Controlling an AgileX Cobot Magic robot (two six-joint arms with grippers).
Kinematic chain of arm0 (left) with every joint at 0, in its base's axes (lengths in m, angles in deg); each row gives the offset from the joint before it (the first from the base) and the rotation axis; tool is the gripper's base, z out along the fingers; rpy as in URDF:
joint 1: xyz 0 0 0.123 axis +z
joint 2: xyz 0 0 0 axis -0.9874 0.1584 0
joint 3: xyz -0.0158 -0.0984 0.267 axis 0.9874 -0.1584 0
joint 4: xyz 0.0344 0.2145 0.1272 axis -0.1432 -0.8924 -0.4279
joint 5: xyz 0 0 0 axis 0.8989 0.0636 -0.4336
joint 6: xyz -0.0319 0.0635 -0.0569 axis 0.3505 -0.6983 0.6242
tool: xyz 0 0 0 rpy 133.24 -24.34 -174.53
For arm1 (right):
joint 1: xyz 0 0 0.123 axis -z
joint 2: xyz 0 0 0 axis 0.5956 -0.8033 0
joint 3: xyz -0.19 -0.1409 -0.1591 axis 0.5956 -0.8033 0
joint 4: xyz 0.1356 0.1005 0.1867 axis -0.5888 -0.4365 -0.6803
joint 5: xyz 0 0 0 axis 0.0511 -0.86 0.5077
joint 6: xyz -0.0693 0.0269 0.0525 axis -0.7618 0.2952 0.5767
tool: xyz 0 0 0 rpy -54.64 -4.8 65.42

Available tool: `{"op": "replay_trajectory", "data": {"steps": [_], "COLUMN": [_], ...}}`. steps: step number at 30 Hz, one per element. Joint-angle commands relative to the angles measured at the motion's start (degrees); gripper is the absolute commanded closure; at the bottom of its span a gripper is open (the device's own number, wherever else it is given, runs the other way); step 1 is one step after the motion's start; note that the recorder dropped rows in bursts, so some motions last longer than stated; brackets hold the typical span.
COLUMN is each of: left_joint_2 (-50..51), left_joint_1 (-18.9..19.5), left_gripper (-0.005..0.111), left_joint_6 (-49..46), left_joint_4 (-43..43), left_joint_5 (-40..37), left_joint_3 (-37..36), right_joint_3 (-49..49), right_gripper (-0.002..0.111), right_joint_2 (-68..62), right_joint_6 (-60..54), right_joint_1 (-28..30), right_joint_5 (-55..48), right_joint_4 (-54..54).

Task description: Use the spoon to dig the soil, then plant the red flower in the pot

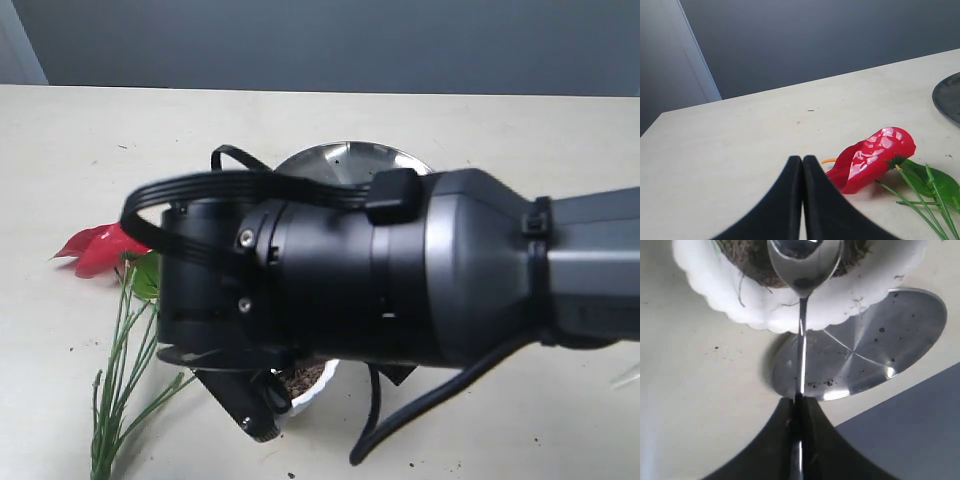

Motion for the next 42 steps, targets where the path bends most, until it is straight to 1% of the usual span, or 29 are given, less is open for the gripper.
{"op": "replay_trajectory", "data": {"steps": [1, 4, 7, 16, 21, 23, 28, 34, 37, 40, 42], "left_joint_2": [-0.2, -0.2, -0.2, -0.2, -0.2, -0.2, -0.2, -0.2, -0.2, -0.2, -0.2], "left_joint_1": [-0.1, -0.1, -0.1, -0.1, -0.1, -0.1, -0.1, -0.1, -0.1, -0.1, -0.1], "left_gripper": [0.106, 0.106, 0.106, 0.106, 0.106, 0.106, 0.106, 0.106, 0.106, 0.106, 0.106], "left_joint_6": [0.3, 0.3, 0.3, 0.3, 0.3, 0.3, 0.3, 0.3, 0.3, 0.3, 0.3], "left_joint_4": [0.5, 0.5, 0.5, 0.5, 0.5, 0.5, 0.5, 0.5, 0.5, 0.5, 0.5], "left_joint_5": [0.3, 0.5, 0.5, 0.5, 0.5, 0.5, 0.5, 0.5, 0.5, 0.5, 0.3], "left_joint_3": [-0.1, -0.1, -0.1, -0.1, -0.1, -0.1, -0.1, -0.1, -0.1, -0.1, -0.1], "right_joint_3": [-0.1, -0.1, 0.0, 0.0, -0.7, -2.0, -6.4, -6.3, -6.3, -6.3, -6.3], "right_gripper": [0.109, 0.109, 0.109, 0.109, 0.109, 0.109, 0.109, 0.109, 0.109, 0.109, 0.109], "right_joint_2": [-1.0, -0.3, 1.3, 3.5, 3.4, 3.3, 1.8, 1.4, 1.4, 2.5, 4.1], "right_joint_6": [0.0, 3.4, 3.8, 3.3, 1.3, 1.2, 1.2, 3.4, 3.6, 6.5, 6.5], "right_joint_1": [-0.1, -0.1, -0.1, -0.1, -0.1, -0.1, -0.1, -0.1, -0.1, 0.1, 0.1], "right_joint_5": [0.5, 0.5, 0.5, 0.5, 0.5, 0.5, 0.5, 1.4, 0.5, 0.5, 0.5], "right_joint_4": [5.4, 13.2, 16.0, 14.6, 7.3, 6.6, 10.0, 12.5, 15.7, 23.5, 23.9]}}
